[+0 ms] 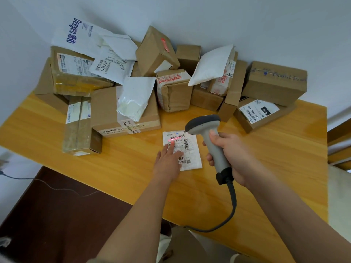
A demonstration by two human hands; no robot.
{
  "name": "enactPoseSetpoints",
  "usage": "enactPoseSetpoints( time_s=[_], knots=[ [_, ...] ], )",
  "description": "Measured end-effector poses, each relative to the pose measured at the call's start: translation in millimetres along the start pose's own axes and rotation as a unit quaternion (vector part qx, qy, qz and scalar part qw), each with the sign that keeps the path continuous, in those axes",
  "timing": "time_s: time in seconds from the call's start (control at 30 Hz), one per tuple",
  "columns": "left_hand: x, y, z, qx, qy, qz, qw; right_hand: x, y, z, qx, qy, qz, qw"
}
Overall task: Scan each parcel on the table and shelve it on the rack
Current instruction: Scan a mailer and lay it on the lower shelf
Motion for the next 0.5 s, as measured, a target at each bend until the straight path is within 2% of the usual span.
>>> enactPoseSetpoints(
  time_s=[0.23, 0.5],
  knots=[
    [1, 1, 0, 0.0, -0.002, 0.001, 1.0, 3, -13, -10, -0.003, 0.015, 0.021, 1.0],
    [0, 2, 1, -0.002, 0.004, 0.0, 1.0, 5, -26, -15, 0.004, 0.084, 0.032, 0.996]
  ],
)
Point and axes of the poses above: each hand's wrist, its own y-axis towards the middle knuckle, its own x-axis out of the palm, z = x × y, the point moved 10 cm from there along y, towards the middle knuckle, and after that the axes turned 1 degree about -z, right-handed, at the moved point
